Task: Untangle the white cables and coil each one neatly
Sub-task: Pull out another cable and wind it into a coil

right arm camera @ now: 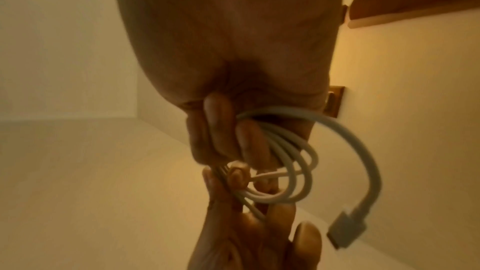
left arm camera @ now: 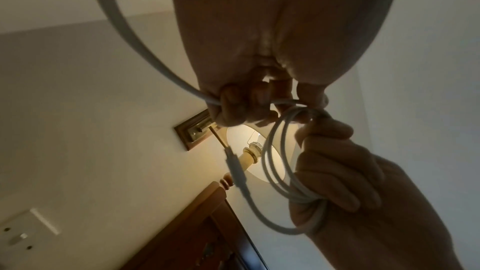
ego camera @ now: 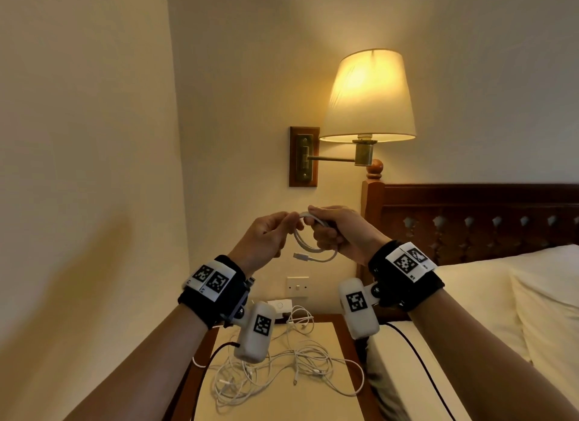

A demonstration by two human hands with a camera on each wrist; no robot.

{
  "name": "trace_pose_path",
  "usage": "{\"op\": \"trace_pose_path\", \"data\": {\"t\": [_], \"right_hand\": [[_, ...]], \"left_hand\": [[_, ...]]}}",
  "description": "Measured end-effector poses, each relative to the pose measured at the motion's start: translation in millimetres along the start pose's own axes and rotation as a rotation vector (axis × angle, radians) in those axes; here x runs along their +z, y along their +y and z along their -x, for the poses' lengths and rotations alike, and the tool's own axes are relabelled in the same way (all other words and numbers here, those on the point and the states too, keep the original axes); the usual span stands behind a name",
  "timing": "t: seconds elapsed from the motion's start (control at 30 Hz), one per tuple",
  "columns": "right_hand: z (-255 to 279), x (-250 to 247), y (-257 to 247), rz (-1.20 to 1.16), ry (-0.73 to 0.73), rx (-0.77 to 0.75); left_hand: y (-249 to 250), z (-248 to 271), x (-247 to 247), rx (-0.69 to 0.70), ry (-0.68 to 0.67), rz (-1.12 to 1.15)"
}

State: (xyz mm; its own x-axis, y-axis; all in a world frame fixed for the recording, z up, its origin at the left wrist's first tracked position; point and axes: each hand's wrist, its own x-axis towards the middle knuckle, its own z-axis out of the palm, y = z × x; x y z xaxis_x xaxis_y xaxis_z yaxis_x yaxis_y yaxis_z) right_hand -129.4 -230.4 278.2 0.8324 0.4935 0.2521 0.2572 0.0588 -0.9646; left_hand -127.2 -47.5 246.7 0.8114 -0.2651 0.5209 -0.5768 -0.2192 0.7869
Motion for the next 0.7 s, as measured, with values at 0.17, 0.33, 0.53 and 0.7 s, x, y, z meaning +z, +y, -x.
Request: {"op": "trace_pose_path", "data": {"t": [0.17,0.33,0.53,0.7], "right_hand": [[5,5,1,-0.267,-0.111,0.082],[2,6,2,-0.260,-0.022,0.055],[6,-15,-6,-0.278,0.130,0.050],[6,-23,-9,-0.307,0.166,0.072]], "left_hand": [[8,-7,0,-0.016,-0.003,0.077],[8,-7,0,0.030,0.076,0.003],[-13,2,-24,-0.008,-0.007,-0.131],[-37,10,-36,0.005,-0.102,-0.240]]}}
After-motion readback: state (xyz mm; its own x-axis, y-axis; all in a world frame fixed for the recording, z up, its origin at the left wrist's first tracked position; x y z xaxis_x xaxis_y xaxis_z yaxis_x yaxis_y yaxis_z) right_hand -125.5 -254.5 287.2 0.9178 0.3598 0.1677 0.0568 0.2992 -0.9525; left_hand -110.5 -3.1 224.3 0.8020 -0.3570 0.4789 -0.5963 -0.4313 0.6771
